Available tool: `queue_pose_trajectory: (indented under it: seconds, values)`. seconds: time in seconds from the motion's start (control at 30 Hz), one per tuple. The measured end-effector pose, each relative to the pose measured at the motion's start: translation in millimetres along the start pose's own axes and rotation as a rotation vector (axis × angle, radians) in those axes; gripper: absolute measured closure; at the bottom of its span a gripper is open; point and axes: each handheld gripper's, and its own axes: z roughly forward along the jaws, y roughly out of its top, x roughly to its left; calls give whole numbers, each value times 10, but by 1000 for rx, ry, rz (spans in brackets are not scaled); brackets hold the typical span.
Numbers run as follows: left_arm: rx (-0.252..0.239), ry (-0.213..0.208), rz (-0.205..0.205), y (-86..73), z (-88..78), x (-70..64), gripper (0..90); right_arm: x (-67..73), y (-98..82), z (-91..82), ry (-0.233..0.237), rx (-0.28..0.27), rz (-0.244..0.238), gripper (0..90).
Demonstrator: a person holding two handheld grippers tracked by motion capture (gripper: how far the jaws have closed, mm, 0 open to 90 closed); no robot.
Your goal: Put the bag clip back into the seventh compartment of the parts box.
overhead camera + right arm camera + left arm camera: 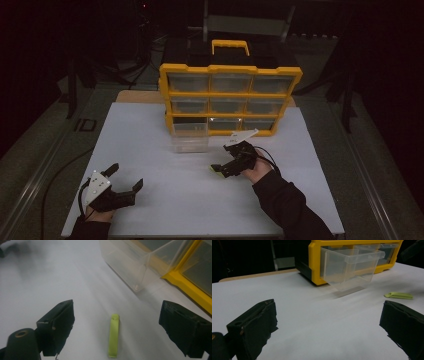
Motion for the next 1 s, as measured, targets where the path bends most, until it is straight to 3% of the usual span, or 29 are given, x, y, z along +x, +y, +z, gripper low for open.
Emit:
queue_pose_trajectory:
  seconds: [0.4,0.57,0.73,1.0]
  values:
    - [0,-4,0,-1,0,2,10,-41,-30,273,31,108,14,153]
    - [0,-4,-1,-3,-1,3,10,-25,-48,339,44,151,2,253]
    - [5,-3,1,-6,3,5,10,6,-73,391,27,195,-22,427]
    - [5,-3,2,-7,3,5,10,26,-96,476,-26,273,-11,566]
